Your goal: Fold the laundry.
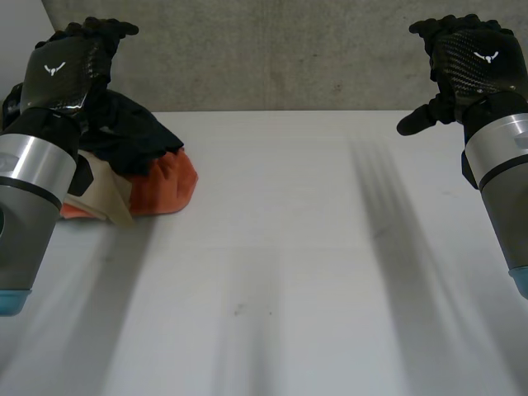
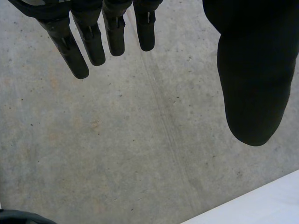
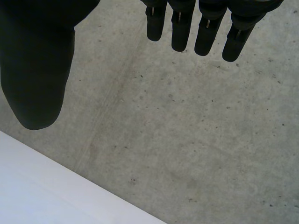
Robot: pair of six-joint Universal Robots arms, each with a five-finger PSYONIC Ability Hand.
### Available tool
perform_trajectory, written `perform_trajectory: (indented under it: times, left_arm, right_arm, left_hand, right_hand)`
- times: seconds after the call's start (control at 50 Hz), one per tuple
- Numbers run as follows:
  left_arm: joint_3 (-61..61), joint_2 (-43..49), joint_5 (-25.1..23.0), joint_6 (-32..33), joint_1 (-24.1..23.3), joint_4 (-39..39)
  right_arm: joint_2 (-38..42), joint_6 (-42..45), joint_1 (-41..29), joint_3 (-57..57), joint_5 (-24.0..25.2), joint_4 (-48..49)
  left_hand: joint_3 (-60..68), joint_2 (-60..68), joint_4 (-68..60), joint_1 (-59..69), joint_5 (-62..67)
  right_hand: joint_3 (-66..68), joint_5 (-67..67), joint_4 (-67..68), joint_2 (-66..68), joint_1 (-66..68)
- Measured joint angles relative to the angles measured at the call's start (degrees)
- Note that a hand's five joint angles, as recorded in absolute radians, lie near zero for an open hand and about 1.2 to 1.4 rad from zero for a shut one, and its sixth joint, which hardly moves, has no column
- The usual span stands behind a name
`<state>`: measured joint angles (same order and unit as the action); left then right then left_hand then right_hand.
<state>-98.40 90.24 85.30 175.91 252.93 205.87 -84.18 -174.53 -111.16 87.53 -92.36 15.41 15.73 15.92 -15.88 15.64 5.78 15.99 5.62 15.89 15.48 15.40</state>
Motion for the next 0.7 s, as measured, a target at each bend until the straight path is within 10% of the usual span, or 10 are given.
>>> perform_trajectory:
  times: [0.4,0.7]
  left_arm:
    - [6.4,1.5,-0.1,2.0,0.6,-0.7]
    - [34.7,33.8,-0.4,34.6,10.0,-2.0]
  right_arm:
    - [0.0,0.2,0.0,-0.2,0.2,0.2]
    - [1.8,0.4,0.0,-0.3,0.6,0.2]
  left_hand:
    - [-3.6,-4.0,4.3,-3.7,-3.0]
    - [-3.6,-4.0,4.3,-3.7,-3.0]
  right_hand:
    - [-4.1,-3.1,-4.0,-3.3,-2.4]
    - [-4.1,-3.1,-4.0,-3.3,-2.4]
